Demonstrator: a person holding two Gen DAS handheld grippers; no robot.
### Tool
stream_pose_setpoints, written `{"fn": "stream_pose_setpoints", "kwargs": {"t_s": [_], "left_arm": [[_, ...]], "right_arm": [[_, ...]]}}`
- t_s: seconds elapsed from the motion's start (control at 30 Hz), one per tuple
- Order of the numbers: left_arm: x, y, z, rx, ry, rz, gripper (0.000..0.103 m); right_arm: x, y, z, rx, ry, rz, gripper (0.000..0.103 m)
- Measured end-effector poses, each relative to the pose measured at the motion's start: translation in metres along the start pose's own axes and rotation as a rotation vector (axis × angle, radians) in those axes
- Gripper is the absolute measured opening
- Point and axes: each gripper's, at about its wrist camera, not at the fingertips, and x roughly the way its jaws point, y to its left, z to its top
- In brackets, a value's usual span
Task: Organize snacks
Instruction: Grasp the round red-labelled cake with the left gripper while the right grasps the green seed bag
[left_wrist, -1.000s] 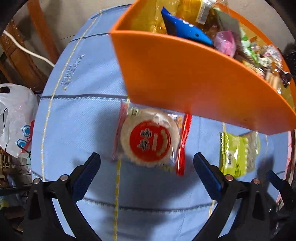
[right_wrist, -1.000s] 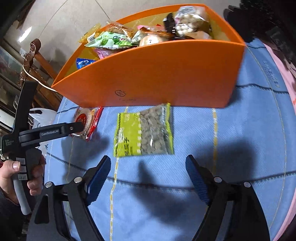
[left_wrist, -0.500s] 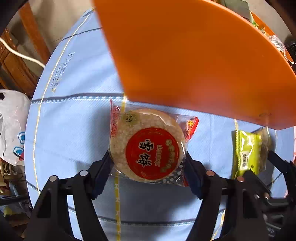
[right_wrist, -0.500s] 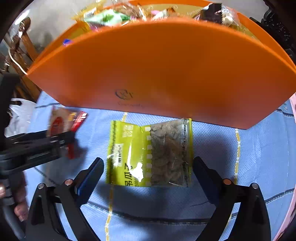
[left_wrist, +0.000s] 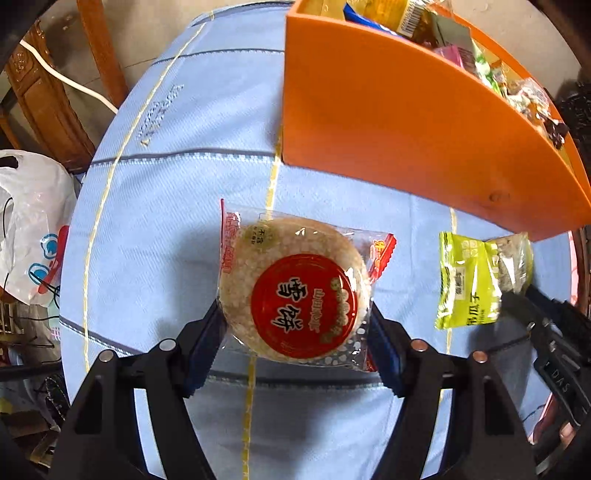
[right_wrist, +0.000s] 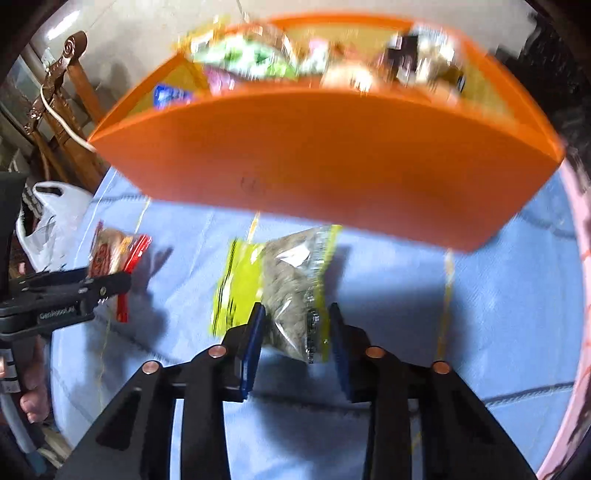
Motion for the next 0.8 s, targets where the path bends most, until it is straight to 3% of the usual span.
{"fn": "stream_pose_setpoints", "kwargs": {"t_s": [0.07, 0.13, 0.27, 0.47, 0.6, 0.7, 0.8], "left_arm": [[0.002, -0.004, -0.005, 0.006, 0.01, -0.002, 0.07], [-0.001, -0.014, 0.001, 0.011, 0.015, 0.0, 0.07], [-0.005, -0.014, 0.0, 0.019, 0.013, -0.009, 0.07], [-0.007, -0.001, 0.005, 0.006, 0.008, -0.023, 0.07], [-0.006, 0.004, 0.002, 0.009, 0.017, -0.022, 0.07], [0.002, 0.006, 0.008, 0.008, 0.037, -0.018, 0.07], [0.003, 0.006, 0.013, 0.005, 0.042, -0.013, 0.07]], "right_arm": [[0.009, -0.006, -0.004, 0.052, 0.024, -0.004, 0.084], [0.013, -0.008, -0.005, 0.073, 0.002, -0.078, 0.094], [0.007, 0.007, 0.0, -0.062, -0.06, -0.16, 0.094], [0.004, 0.055, -0.009, -0.645, -0.055, -0.203, 0.098], [0.021, 0.07, -0.012, -0.921, -0.001, -0.243, 0.098], [0.042, 0.086, -0.004, -1.025, 0.075, -0.213, 0.098], [0.052, 0.078, 0.015, -0.924, 0.104, -0.126, 0.099]]}}
